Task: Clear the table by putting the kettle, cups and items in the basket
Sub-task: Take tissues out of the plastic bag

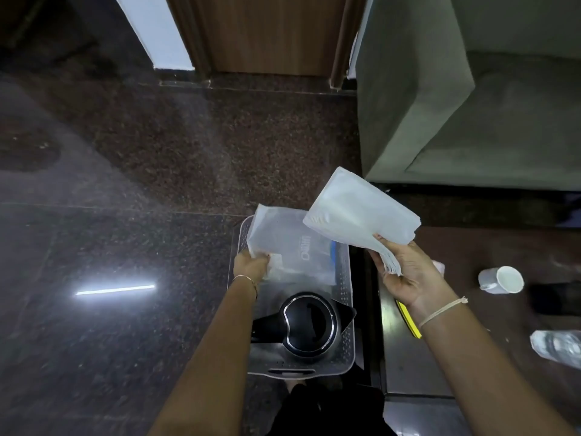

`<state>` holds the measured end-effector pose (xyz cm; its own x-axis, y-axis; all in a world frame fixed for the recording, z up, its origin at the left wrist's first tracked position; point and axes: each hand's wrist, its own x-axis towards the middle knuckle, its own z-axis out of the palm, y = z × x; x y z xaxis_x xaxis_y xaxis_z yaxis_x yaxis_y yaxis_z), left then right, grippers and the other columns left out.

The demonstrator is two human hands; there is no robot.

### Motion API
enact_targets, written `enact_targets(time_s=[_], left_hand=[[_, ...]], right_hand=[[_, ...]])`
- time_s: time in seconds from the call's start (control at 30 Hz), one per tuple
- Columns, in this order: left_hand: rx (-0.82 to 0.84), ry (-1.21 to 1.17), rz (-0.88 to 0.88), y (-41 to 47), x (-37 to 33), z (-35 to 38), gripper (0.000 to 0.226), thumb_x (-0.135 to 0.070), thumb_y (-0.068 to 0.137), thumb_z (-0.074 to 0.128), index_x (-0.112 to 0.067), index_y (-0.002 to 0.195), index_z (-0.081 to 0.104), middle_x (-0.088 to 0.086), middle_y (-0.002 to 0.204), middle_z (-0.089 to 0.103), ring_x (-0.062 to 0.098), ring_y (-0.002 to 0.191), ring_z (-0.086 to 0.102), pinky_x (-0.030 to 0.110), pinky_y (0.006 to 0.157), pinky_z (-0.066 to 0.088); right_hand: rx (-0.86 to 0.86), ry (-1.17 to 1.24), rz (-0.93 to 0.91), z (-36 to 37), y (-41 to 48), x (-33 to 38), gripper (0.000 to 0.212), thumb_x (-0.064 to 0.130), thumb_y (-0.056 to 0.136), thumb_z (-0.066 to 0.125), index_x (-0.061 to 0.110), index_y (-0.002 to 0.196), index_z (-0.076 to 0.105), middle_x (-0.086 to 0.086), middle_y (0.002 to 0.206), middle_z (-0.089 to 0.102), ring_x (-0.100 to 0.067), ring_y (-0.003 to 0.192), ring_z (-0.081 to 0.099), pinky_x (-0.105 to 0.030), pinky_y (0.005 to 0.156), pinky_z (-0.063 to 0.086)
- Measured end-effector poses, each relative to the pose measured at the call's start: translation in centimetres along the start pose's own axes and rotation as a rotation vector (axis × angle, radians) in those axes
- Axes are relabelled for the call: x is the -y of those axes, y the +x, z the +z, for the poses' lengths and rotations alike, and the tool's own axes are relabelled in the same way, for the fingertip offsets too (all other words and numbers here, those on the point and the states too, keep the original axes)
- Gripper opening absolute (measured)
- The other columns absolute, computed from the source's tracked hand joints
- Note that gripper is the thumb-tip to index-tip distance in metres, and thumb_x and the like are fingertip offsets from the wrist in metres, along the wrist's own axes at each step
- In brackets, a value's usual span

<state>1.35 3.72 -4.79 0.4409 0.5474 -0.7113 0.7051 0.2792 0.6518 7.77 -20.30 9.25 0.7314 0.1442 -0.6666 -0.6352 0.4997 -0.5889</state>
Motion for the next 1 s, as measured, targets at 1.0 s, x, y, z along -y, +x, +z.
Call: enact_targets(time_s=[1.0], left_hand=[[-0.01,1.196,0.313,-2.3,-2.0,-0.9,0.045,-0.008,0.088,0.053,0.002,0.131,0.043,0.024,0.131,0.047,0.038,0.119,0.055,0.039,0.099,0.046]], right_hand=[[0.046,-0.04,0.03,1.5,0.8,-1.6,0.024,-0.01,0.087,0.058,0.011,0.092,0.069,-0.004,0.083,0.078,-0.016,0.073,0.075,-0.024,0.06,0.059]])
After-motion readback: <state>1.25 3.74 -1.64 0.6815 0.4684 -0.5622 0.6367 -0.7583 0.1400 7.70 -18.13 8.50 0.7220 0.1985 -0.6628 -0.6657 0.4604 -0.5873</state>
